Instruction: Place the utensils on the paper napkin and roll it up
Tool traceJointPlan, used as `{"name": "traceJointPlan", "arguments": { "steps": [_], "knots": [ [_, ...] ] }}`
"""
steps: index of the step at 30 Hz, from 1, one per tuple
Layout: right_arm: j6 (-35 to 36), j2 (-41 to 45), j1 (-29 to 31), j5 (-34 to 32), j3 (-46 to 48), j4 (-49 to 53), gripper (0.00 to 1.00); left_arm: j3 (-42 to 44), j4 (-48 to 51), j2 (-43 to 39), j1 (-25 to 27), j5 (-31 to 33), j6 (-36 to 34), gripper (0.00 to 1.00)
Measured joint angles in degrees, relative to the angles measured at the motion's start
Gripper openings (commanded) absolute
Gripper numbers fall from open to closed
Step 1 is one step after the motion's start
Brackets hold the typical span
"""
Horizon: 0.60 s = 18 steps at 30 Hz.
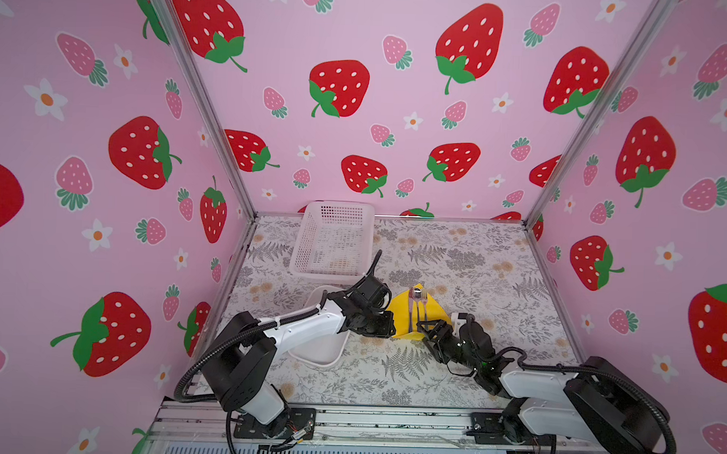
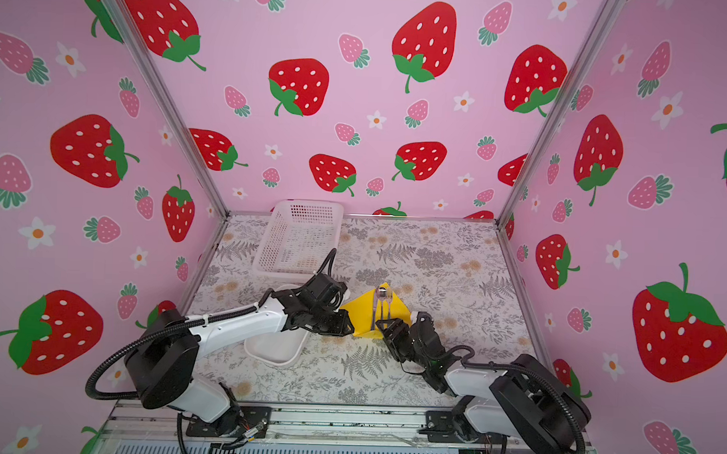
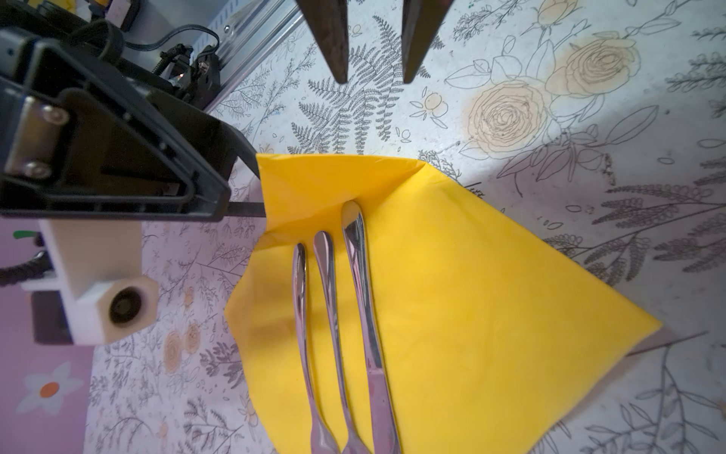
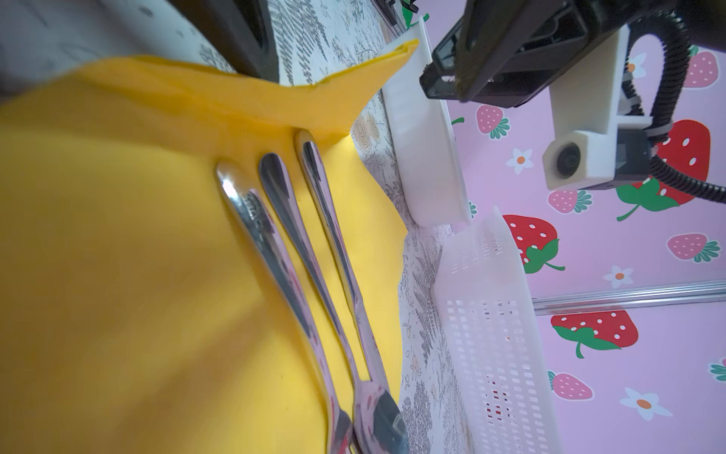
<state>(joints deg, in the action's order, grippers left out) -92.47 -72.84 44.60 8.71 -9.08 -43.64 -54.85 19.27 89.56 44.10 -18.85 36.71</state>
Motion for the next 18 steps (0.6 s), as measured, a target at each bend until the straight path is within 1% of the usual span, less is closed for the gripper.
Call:
{"name": "traceJointPlan", "arguments": {
  "steps": [4, 9, 13, 18],
  "knots": [
    [0.81, -0.15, -1.79, 0.61, -0.31, 0.0, 0.73, 0.0, -0.57, 0.22, 0.9, -0.74, 0.44, 0.16],
    [1.01, -0.74, -2.51, 1.01, -0.31, 0.04, 0.72, 0.0, -3.17, 1.4, 2.23, -1.95, 1.07, 0.16],
    [1.01, -0.83, -2.69, 1.05, -0.31, 0.02, 0.73, -1.29, -4.55, 5.35, 2.82, -2.99, 1.75, 0.16],
    [1.01, -0.09, -2.99, 1.01, -0.15, 0.57, 0.72, -5.16, -5.6, 10.73, 3.06, -2.54, 2.71, 0.16]
  ]
}}
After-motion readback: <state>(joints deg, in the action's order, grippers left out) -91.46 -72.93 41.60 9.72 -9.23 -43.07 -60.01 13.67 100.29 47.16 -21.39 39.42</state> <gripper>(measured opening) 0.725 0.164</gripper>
